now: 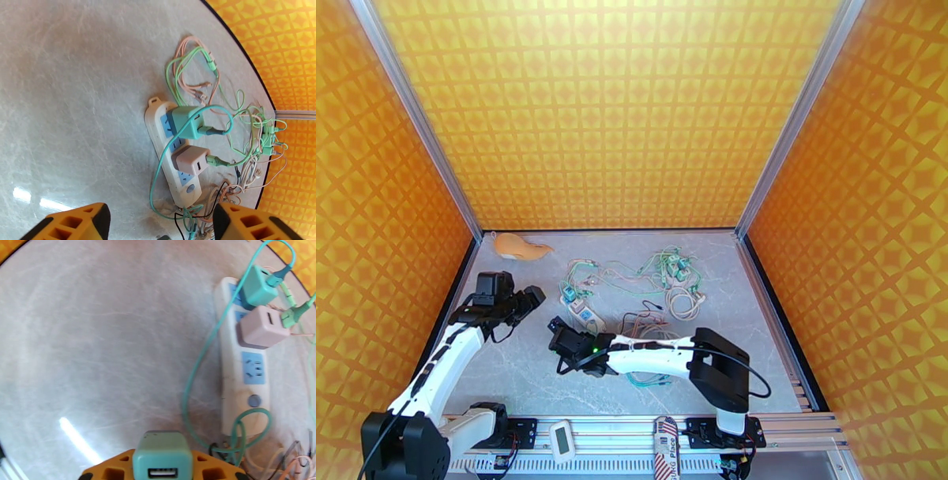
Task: Pull the plug off the socket
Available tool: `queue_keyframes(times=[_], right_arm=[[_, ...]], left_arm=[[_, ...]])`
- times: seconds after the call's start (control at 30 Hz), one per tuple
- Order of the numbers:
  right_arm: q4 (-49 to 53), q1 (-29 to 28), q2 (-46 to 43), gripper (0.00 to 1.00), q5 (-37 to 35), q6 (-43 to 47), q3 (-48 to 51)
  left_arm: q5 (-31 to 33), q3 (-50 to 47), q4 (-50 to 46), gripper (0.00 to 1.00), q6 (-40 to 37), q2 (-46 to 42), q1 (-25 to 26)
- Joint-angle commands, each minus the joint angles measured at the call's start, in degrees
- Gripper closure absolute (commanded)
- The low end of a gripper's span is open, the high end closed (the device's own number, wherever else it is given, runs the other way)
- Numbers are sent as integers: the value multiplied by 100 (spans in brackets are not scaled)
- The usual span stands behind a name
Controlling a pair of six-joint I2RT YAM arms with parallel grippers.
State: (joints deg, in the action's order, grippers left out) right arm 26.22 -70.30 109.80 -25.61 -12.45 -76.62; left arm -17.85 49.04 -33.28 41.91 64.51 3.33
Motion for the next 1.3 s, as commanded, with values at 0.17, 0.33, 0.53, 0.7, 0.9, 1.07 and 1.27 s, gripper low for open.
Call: queue_keyframes(times=[0.17,0.33,0.53,0.7,0.9,1.07,1.27], right_arm=[[519,-150,563,75,-626,100,-496],[489,-146,562,60,-412,27,-568],[356,-150,240,43,-23,57,-571],[47,-149,-237,31,109,129,-405],[-313,-18,-865,18,-87,152,-88],[-492,490,-1300,13,267,-55,126],[-700,1058,-1690,2,442,-365,436]], left_arm=[[167,-52,-269,27,-148,-57,-48],[176,-42,-285,27,-174,-59,-46],[177,-15,-295,27,-214,-59,-52],[174,21,-308,27,-252,-58,-45],[133,54,-262,26,-361,-59,-22],[115,88,-133,27,-493,49,311],[130,170,56,29,-518,407,833]])
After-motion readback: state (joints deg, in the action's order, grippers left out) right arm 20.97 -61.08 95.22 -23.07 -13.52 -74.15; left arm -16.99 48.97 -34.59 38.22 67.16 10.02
